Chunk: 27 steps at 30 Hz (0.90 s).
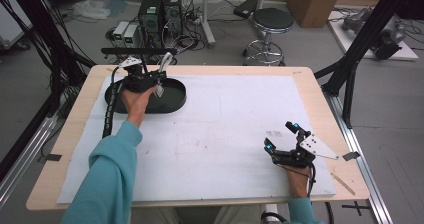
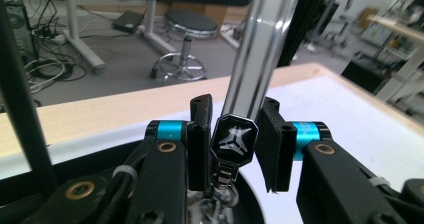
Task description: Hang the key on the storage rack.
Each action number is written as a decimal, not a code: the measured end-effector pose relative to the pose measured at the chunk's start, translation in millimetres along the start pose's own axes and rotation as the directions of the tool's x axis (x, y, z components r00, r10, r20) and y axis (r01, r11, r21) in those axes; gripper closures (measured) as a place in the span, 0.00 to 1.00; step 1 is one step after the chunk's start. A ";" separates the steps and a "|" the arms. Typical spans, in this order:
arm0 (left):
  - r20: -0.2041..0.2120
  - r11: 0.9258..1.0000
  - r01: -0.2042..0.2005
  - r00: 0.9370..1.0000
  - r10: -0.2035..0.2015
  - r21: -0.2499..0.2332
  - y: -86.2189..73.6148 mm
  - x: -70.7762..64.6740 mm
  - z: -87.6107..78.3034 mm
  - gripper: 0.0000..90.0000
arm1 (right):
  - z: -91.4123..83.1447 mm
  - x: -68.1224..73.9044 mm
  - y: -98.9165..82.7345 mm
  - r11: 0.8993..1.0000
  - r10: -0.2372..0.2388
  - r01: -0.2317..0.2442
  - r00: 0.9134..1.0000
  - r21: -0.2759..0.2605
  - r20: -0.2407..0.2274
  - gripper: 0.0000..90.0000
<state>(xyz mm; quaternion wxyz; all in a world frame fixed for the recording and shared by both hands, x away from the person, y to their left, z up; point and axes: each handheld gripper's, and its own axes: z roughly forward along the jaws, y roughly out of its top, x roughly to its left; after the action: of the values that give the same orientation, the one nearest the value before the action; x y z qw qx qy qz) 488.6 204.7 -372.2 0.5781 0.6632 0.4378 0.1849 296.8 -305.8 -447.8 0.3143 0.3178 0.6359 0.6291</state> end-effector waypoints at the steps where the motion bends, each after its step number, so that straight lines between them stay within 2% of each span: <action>1: -0.017 1.000 -0.001 1.000 0.001 -0.007 0.7 -0.6 -0.2 0.77 | 0.1 0.0 0.0 1.000 -0.001 0.001 1.000 0.000 0.001 0.01; 4: -0.042 1.000 0.009 0.999 -0.009 -0.006 1.2 0.3 -0.7 0.76 | -0.1 0.2 0.1 1.000 -0.002 0.002 1.000 0.000 -0.001 0.01; 7: -0.067 1.000 -0.001 0.998 0.002 0.011 0.2 1.3 -0.3 0.75 | -0.1 0.4 0.1 1.000 -0.001 0.001 1.000 -0.001 -0.001 0.01; 10: -0.096 1.000 0.019 0.995 -0.018 0.016 -1.2 3.9 -0.4 0.71 | 0.1 0.5 0.0 1.000 -0.003 0.003 1.000 -0.001 -0.003 0.01; 12: -0.099 0.999 0.032 0.995 -0.030 0.018 -1.1 6.4 -1.3 0.70 | 0.3 0.2 0.0 1.000 -0.006 0.006 1.000 -0.004 -0.001 0.01; 19: -0.103 1.000 0.004 0.995 -0.002 0.022 -0.8 4.2 -1.7 0.70 | 0.2 1.2 -0.1 1.000 0.002 -0.002 1.000 0.003 -0.005 0.01; 22: -0.107 0.999 -0.031 0.994 0.035 0.037 -1.7 2.4 -1.1 0.66 | 0.3 1.0 -0.2 1.000 0.000 0.000 1.000 0.000 -0.004 0.01; 25: -0.091 0.995 -0.083 0.992 0.088 0.063 -3.0 0.0 -0.2 0.50 | 0.4 0.8 -0.7 1.000 -0.002 0.002 1.000 0.001 -0.001 0.01; 27: -0.089 0.987 -0.135 0.986 0.142 0.085 -3.7 -3.6 -0.1 0.36 | 0.6 0.5 -1.0 1.000 -0.007 0.007 1.000 0.002 0.000 0.01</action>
<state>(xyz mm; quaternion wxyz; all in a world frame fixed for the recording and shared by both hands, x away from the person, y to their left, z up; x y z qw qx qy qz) 485.2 201.7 -374.7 0.5161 0.7047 0.4245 0.2385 297.0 -305.0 -448.8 0.3164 0.3159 0.6376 0.6274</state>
